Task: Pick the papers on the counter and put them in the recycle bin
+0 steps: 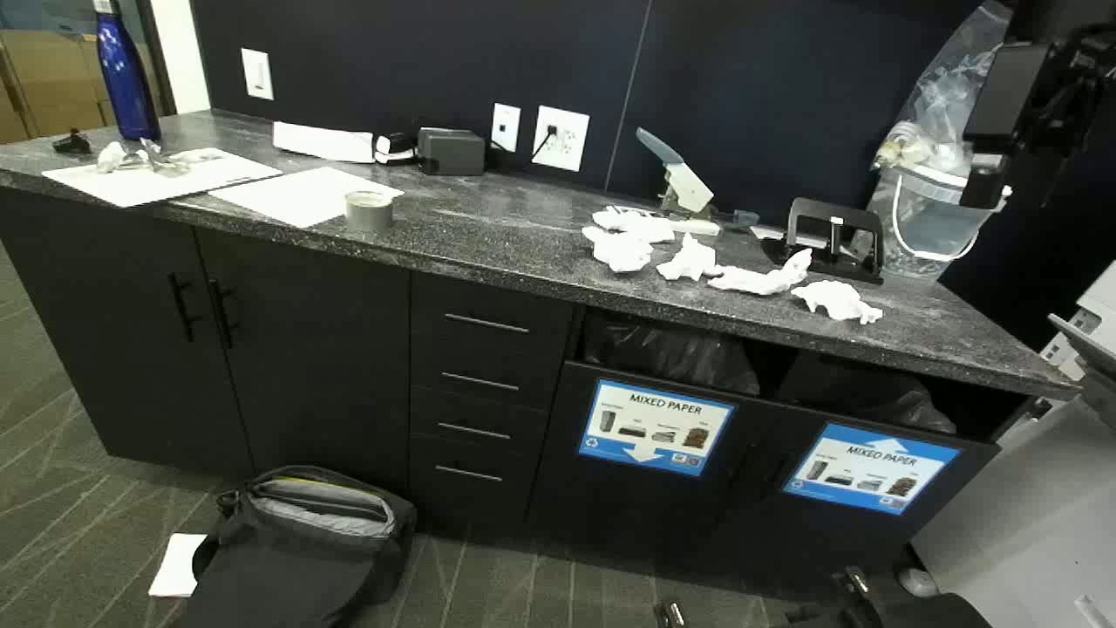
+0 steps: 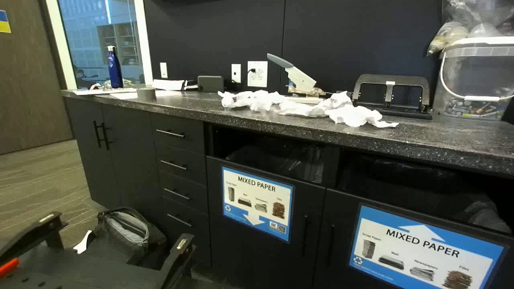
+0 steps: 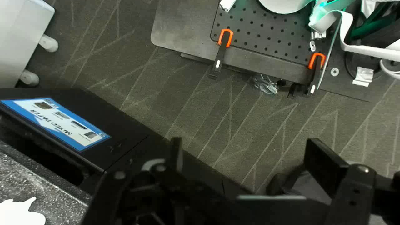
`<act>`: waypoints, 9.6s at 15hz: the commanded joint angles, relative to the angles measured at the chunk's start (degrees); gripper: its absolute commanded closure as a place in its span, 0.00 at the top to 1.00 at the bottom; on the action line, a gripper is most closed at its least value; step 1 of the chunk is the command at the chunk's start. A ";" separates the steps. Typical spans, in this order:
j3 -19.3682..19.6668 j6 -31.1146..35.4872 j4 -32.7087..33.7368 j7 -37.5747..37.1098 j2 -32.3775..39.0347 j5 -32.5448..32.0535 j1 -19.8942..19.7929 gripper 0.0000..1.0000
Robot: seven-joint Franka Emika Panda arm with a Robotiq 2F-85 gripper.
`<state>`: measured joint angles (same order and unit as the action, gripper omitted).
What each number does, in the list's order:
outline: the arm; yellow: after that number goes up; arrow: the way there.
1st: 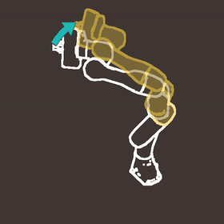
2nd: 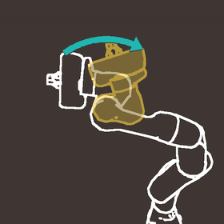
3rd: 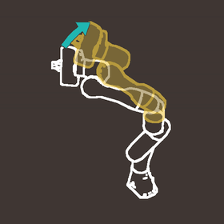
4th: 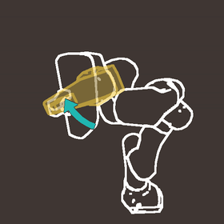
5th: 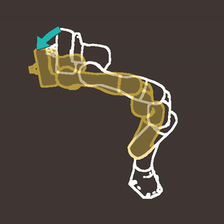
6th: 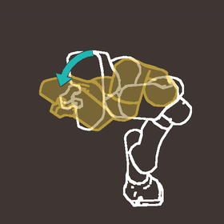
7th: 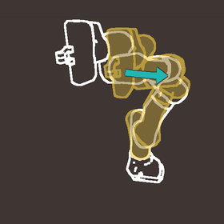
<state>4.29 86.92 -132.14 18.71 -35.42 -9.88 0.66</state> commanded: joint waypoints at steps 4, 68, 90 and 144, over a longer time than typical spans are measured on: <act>0.44 -0.16 0.62 -0.27 -0.24 -0.20 0.62 1.00; 7.18 28.90 63.61 -45.89 85.52 14.50 -21.68 0.19; 2.95 57.16 3.79 -20.54 67.31 13.14 -11.33 0.19; 5.31 122.73 27.56 -18.09 97.69 29.94 4.63 1.00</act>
<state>8.86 213.32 -102.69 -0.92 64.77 20.48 4.56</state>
